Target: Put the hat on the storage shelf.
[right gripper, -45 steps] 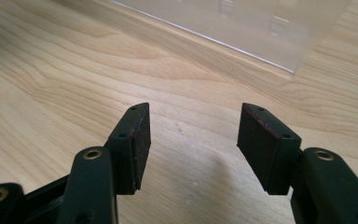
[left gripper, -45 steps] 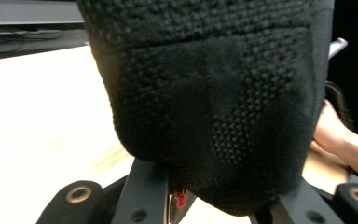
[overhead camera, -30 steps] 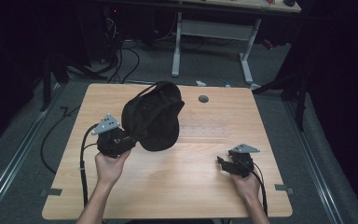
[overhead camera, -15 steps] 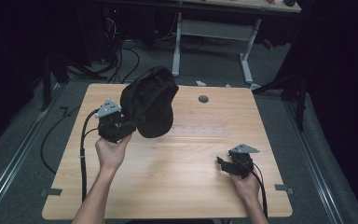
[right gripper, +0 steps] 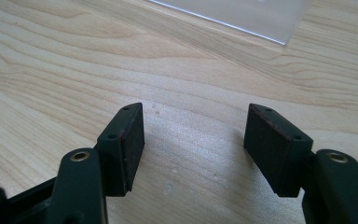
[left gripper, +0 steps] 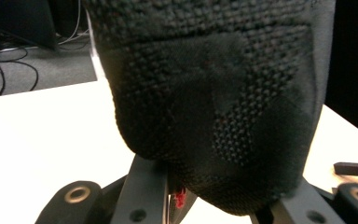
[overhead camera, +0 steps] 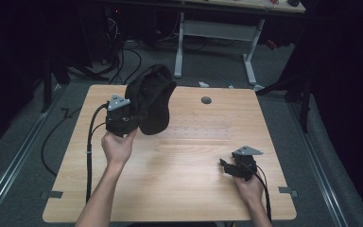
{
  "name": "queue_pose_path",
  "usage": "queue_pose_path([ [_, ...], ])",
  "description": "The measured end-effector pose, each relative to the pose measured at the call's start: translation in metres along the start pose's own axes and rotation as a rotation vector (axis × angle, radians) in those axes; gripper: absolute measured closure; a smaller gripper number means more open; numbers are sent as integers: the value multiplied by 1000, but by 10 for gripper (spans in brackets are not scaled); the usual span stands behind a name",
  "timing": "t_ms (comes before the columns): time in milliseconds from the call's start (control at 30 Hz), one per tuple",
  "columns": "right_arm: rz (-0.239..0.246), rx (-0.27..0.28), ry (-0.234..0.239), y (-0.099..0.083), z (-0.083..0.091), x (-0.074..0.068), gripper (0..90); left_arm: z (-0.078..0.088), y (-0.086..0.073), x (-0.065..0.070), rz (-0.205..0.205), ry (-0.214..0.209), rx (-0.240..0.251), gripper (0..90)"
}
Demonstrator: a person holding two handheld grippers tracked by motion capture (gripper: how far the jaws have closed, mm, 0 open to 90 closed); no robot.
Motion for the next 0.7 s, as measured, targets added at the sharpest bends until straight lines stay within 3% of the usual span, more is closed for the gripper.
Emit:
queue_pose_path([
  [333,-8,-2,1,0,0,-1,382,-10,-3,0,6,52,-1,744],
  [700,-5,-2,0,0,0,-1,381,-15,-8,12,-10,117,19,743],
])
Point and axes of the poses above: each handheld gripper's, and its own axes: z roughly backward along the jaws, y roughly out of its top, x roughly to its right, the point moved 2 cm from there along -z, roughly forward along the jaws, and after that the axes turned 7 degrees about -x, right-handed, at the moved point
